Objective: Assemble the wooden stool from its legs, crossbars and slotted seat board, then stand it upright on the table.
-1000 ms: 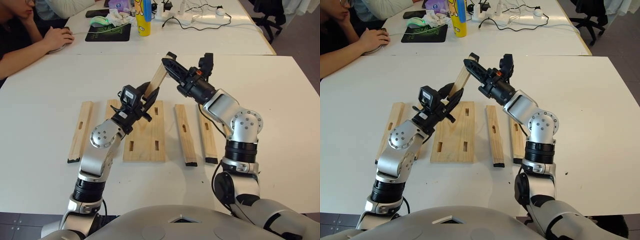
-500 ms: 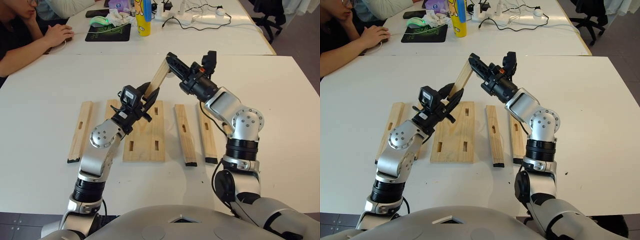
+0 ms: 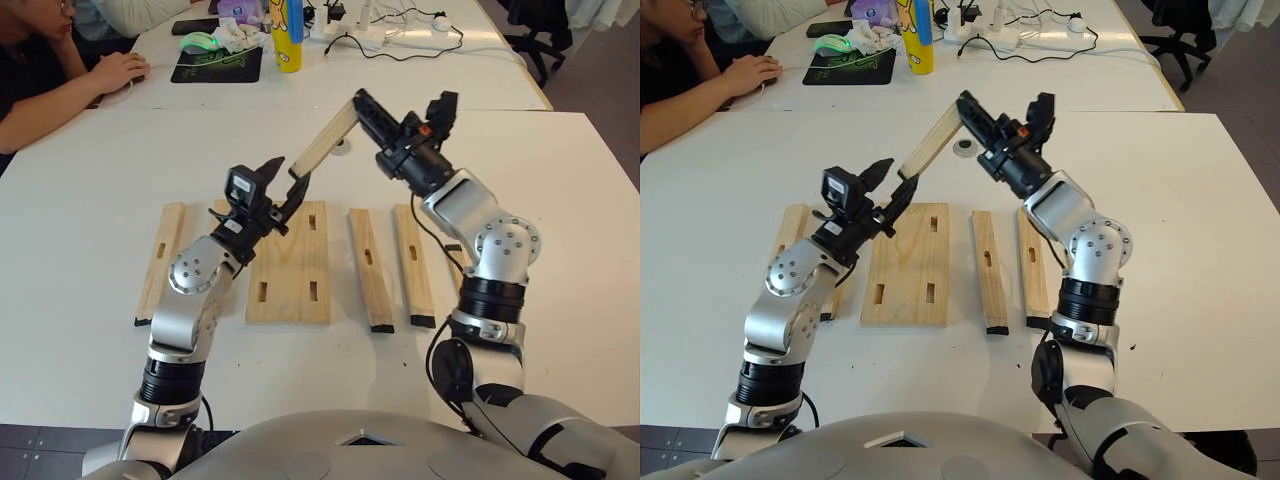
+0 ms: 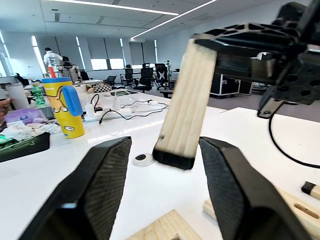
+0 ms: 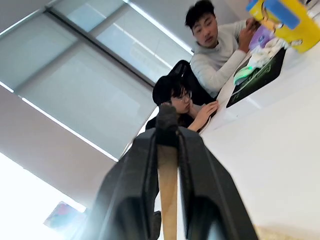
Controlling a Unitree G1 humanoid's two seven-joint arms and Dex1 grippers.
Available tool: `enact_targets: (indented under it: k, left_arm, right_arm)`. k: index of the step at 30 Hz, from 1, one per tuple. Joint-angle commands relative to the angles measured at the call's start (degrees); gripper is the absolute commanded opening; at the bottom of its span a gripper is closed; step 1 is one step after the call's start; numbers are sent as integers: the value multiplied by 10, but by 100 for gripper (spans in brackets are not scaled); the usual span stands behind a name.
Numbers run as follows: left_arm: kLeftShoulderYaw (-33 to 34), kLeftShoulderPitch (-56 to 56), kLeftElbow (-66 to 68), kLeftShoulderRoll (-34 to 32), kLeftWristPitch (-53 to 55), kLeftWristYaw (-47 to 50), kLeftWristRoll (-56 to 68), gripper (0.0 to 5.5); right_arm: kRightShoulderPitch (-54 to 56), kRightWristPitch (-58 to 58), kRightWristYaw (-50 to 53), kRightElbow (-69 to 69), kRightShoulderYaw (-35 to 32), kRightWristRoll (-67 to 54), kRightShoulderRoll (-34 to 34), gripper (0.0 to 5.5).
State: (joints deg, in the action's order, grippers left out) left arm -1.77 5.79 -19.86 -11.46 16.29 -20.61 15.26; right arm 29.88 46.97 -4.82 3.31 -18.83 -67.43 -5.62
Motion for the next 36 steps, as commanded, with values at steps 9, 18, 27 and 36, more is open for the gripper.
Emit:
enact_targets:
  k: [9,18,27,36]
  left_arm:
    - [177,-26,11,5,55,106,93,118]
    - [174,-37,9,4,71,139,63,1]
    - [152,-14,30,-12,96,136,45,0]
    - [153,-3,43,-28,98,124,44,0]
  right_arm:
    - [-202,-54,-49,244,57,153,-119,43]
    - [-384,-76,16,370,103,192,-69,43]
    - [-406,-138,54,350,150,282,-11,43]
    - [-446,-188,51,304,156,331,23,43]
